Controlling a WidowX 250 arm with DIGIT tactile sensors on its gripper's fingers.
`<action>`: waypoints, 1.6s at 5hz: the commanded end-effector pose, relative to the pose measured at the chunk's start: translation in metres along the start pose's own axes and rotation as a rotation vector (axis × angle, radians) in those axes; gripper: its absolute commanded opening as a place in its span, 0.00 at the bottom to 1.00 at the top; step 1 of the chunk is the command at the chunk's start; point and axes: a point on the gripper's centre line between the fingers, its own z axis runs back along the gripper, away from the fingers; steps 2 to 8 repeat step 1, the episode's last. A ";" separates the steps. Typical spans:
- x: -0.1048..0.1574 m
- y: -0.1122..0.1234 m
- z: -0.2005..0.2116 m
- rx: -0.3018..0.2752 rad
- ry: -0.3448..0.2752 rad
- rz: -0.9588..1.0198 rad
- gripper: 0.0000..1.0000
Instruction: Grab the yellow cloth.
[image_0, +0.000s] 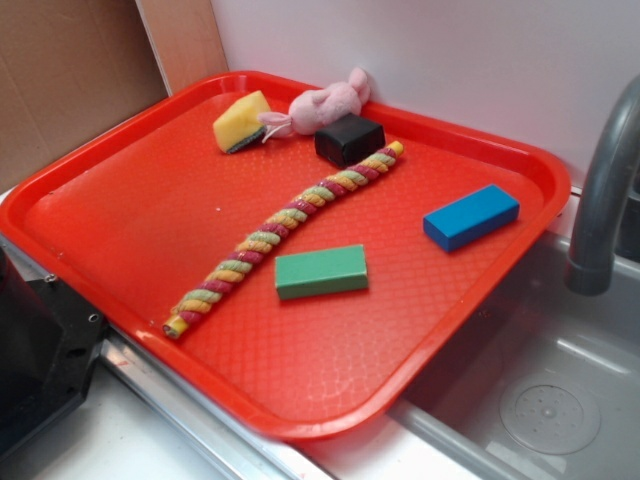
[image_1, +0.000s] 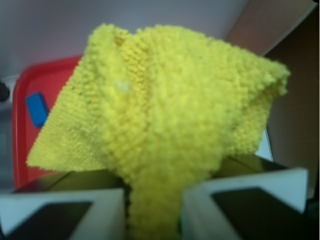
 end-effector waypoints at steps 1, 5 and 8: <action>-0.001 0.001 0.005 0.110 0.076 0.031 0.00; -0.001 0.001 0.005 0.110 0.076 0.031 0.00; -0.001 0.001 0.005 0.110 0.076 0.031 0.00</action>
